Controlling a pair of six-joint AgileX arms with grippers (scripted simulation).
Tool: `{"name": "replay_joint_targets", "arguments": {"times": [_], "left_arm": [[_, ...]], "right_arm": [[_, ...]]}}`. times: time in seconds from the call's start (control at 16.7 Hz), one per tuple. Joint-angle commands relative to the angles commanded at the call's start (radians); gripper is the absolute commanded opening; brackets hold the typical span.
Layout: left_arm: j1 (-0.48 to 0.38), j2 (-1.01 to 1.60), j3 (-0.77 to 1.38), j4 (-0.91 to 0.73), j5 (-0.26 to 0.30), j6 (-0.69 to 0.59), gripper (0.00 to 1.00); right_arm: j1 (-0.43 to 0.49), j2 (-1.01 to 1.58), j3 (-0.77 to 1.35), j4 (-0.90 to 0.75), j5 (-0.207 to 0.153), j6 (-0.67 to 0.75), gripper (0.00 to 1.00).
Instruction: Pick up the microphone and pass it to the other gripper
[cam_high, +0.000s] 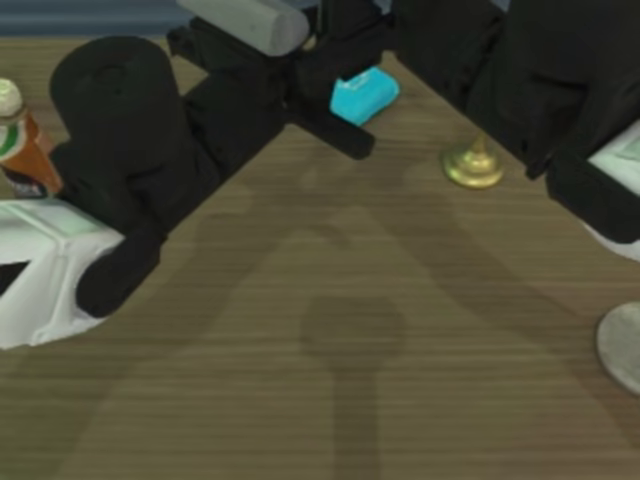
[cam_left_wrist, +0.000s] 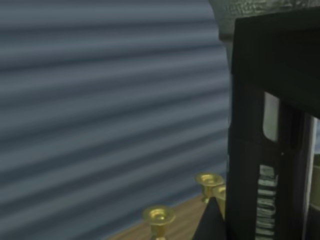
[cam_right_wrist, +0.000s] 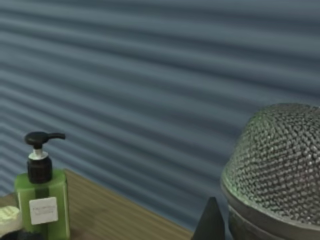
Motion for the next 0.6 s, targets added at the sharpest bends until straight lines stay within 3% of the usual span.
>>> {"name": "replay_joint_targets", "arguments": {"times": [0.42, 0.6], "left_arm": [[0.0, 0.0, 0.0, 0.0, 0.0, 0.0, 0.0], [0.0, 0.0, 0.0, 0.0, 0.0, 0.0, 0.0]], "right_arm": [[0.0, 0.0, 0.0, 0.0, 0.0, 0.0, 0.02], [0.0, 0.0, 0.0, 0.0, 0.0, 0.0, 0.0]]}}
